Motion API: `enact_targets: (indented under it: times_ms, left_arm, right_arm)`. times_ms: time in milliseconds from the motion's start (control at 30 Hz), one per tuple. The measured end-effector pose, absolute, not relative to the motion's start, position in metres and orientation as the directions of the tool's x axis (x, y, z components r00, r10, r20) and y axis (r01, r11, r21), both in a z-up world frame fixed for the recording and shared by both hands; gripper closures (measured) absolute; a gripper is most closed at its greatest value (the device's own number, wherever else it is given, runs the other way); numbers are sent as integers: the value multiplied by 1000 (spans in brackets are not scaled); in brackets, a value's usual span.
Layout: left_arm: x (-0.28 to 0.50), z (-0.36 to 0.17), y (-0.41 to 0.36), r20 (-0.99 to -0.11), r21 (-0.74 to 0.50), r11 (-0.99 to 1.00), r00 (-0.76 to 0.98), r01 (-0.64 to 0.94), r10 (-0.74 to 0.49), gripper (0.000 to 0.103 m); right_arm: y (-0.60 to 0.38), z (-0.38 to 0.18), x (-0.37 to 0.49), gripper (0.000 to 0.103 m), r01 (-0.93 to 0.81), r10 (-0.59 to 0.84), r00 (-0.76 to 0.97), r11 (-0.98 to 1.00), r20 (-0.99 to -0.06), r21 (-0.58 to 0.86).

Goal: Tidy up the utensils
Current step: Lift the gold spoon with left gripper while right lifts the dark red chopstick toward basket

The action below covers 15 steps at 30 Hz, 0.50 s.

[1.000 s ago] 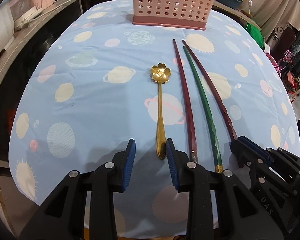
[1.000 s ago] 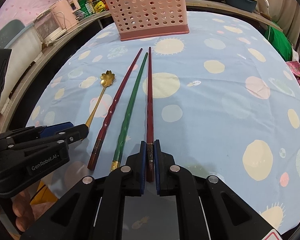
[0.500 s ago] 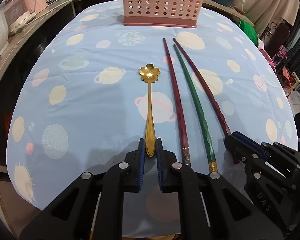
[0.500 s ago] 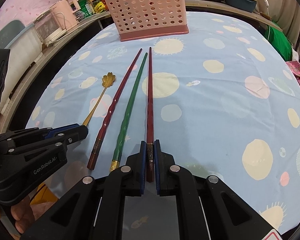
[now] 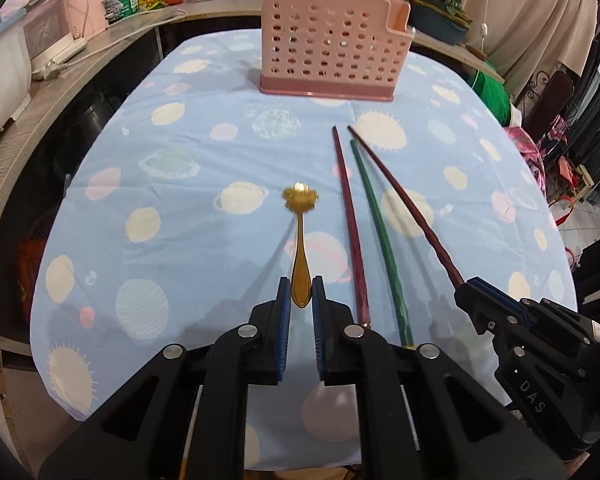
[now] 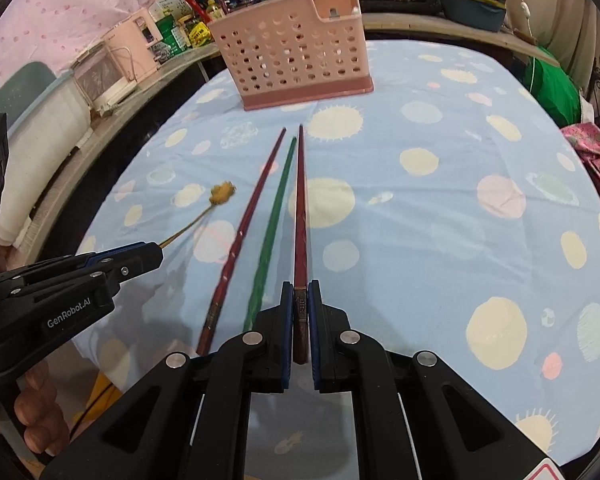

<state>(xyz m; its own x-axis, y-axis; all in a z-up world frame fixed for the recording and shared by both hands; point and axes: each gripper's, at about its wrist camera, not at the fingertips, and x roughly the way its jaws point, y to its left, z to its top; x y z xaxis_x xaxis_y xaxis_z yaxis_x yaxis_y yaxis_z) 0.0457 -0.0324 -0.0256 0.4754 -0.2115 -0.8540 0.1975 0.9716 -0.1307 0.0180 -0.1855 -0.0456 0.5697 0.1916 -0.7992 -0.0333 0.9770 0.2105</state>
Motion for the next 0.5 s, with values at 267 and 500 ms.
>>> enact_targets:
  times_ms: [267, 500]
  left_arm:
    - [58, 4, -25, -819, -134, 974, 533, 185, -214, 93]
    - [75, 28, -22, -787, -130, 976, 580, 177, -210, 98]
  right_arm:
    - [-193, -5, 29, 96, -37, 194, 638, 975, -746, 221]
    - [-203, 21, 43, 96, -26, 206, 671, 967, -712, 254]
